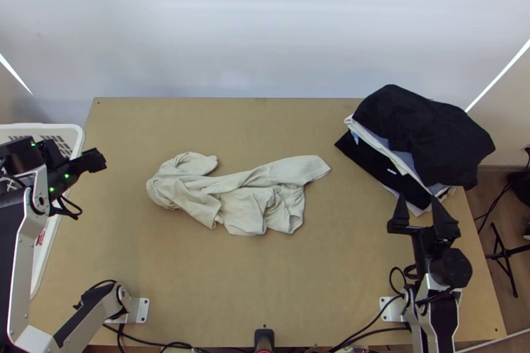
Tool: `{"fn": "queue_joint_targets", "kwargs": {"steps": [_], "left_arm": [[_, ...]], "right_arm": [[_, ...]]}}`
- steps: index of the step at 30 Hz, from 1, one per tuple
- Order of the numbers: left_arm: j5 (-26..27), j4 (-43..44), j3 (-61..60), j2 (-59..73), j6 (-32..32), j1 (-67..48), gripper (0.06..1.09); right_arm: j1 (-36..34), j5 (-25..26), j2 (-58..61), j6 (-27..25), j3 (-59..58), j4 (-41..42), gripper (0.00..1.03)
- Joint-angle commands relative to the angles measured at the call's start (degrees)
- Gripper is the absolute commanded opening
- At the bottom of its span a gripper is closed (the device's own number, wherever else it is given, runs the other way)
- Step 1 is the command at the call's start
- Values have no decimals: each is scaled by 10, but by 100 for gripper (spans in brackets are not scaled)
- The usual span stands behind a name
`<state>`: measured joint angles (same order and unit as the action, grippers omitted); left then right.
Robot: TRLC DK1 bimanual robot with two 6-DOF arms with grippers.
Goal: Fold the t-shirt
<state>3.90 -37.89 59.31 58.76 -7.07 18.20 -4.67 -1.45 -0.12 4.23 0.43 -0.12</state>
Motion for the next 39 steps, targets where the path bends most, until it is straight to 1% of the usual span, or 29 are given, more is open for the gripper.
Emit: {"fn": "queue_joint_targets", "kwargs": {"steps": [1, 3, 5, 6, 8, 10, 11, 13, 15, 17, 18, 19, 20, 21, 23, 24, 26, 28, 31, 32, 35, 39], "left_arm": [[-15, -2, -18, -9, -15, -14, 105], [-15, 2, -23, -10, -20, -20, 105], [-16, 14, -34, -9, -21, -24, 105], [-18, 19, -38, -6, -20, -26, 105], [-19, 23, -39, -4, -20, -26, 105], [-19, 24, -40, -3, -20, -26, 105], [-19, 24, -41, -3, -21, -26, 105], [-19, 26, -43, -4, -21, -28, 105], [-19, 28, -41, -5, -29, -34, 105], [-19, 30, -39, -7, -35, -42, 105], [-19, 31, -38, -8, -40, -46, 105], [-19, 33, -38, -8, -44, -48, 105], [-19, 37, -38, -9, -46, -50, 105], [-19, 39, -38, -9, -48, -51, 105], [-19, 41, -38, -9, -55, -52, 105], [-19, 41, -38, -9, -57, -54, 105], [-19, 41, -41, -10, -58, -55, 105], [-19, 45, -45, -11, -58, -57, 105], [-19, 51, -47, -12, -61, -60, 105], [-19, 52, -48, -12, -61, -61, 105], [-20, 53, -46, -12, -60, -62, 105], [-28, 54, -40, -11, -58, -62, 105]], "right_arm": [[81, 22, 3, 43, 2, -10, 98], [102, 23, 1, 41, 3, -14, 97], [113, 22, 2, 39, 19, -16, 90], [123, 22, 14, 46, 31, -17, 89], [149, 22, 60, 74, 67, -20, 88], [166, 22, 130, 86, 131, -47, 89], [174, 21, 175, 90, 171, -69, 90], [199, 17, 274, 112, 266, -138, 99], [224, 11, 365, 133, 364, -223, 99], [273, 10, 433, 157, 444, -293, 99], [299, 10, 458, 179, 477, -320, 99], [319, 10, 478, 216, 503, -347, 99], [311, -8, 491, 245, 519, -364, 99], [303, -42, 500, 273, 527, -361, 99], [290, -105, 534, 366, 529, -357, 98], [293, -115, 556, 377, 530, -357, 97], [307, -123, 598, 387, 540, -357, 97], [316, -164, 639, 396, 544, -357, 96], [345, -171, 699, 400, 545, -350, 96], [353, -178, 722, 415, 549, -350, 96], [358, -191, 776, 430, 562, -348, 88], [365, -202, 830, 431, 560, -290, 87]]}}
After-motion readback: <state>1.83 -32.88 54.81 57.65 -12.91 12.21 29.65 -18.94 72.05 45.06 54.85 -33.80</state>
